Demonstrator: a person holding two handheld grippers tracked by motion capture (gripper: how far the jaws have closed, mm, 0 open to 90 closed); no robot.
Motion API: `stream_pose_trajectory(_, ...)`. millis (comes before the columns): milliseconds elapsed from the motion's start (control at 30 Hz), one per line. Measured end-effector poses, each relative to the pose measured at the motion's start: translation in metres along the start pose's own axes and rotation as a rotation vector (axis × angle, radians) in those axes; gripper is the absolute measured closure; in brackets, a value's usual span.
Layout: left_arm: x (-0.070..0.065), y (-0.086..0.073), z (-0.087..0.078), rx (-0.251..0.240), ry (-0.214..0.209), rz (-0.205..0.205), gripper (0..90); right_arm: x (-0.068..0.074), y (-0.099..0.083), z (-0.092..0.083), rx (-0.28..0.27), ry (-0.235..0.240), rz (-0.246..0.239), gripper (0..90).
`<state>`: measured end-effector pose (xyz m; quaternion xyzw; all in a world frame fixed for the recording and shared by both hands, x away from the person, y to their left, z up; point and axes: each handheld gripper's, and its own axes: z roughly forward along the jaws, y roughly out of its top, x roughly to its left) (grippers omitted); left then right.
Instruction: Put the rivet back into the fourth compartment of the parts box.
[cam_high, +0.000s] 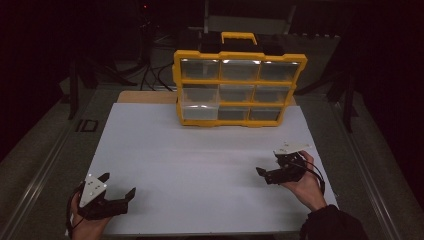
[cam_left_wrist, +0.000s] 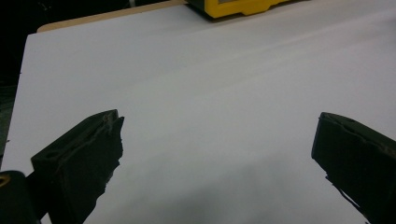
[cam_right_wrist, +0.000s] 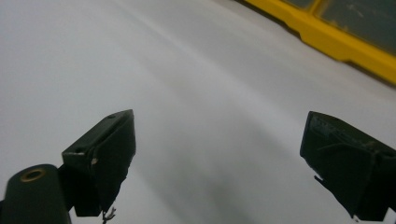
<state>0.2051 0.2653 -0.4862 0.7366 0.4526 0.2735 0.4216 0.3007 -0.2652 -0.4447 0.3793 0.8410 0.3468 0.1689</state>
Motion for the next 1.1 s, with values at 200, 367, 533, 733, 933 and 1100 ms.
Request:
stream_pose_trajectory(200,0.001,0.0,-0.002,-0.007,0.007,-0.005,2.5,-0.001,-0.016,-0.012,-0.044,-0.019,0.02,10.5)
stream_pose_trajectory(367,0.003,0.0,-0.005,-0.016,0.012,-0.015,2.6,-0.002,-0.031,-0.021,-0.084,-0.033,0.041,10.5)
stream_pose_trajectory(533,0.003,0.0,-0.007,-0.026,0.017,-0.023,2.6,-0.003,-0.051,-0.026,-0.133,-0.036,0.069,10.5)
stream_pose_trajectory(733,0.003,0.0,-0.007,-0.026,0.02,-0.021,2.6,-0.002,-0.067,-0.026,-0.163,-0.04,0.106,10.5)
stream_pose_trajectory(933,0.003,0.0,-0.006,-0.025,0.019,-0.018,2.6,-0.001,-0.074,-0.029,-0.208,-0.048,0.123,10.5)
stream_pose_trajectory(1100,0.003,0.0,-0.005,-0.017,0.025,-0.01,2.6,-0.003,-0.076,-0.03,-0.218,-0.052,0.129,10.5)
